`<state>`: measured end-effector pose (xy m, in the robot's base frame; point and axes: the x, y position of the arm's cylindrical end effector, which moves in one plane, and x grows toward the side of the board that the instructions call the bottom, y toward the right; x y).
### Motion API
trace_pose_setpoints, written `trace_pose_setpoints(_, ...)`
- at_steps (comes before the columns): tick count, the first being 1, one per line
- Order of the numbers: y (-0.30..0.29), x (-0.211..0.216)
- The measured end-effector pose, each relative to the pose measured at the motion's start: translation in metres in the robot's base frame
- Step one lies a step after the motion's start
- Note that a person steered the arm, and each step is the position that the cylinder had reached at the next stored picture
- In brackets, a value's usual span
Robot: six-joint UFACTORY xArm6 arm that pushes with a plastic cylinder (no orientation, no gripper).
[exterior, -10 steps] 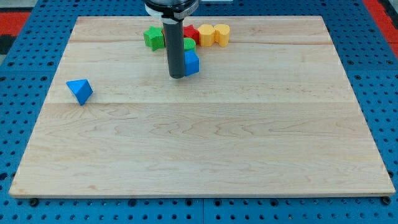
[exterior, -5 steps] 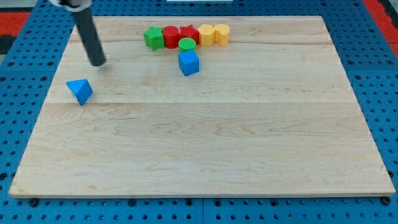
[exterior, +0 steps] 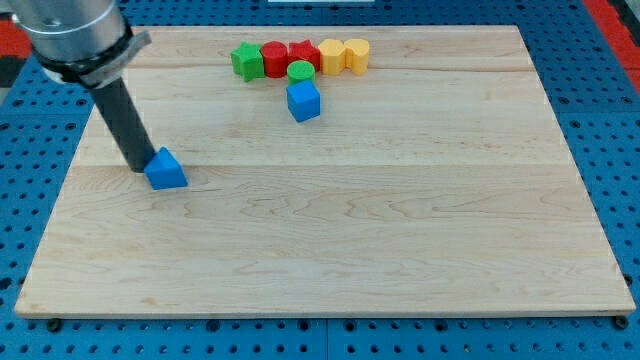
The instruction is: Push blue triangle to the blue cube
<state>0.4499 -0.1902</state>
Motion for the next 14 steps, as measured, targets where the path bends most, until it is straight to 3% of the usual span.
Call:
trace_pose_setpoints(2,0.037,0.043)
trace_pose_setpoints(5,0.119,0.027)
trace_pose_setpoints(7,0.151,0.060)
trace_pose_setpoints(9,0.211,0.063)
trace_pose_setpoints(14,0.180,0.025)
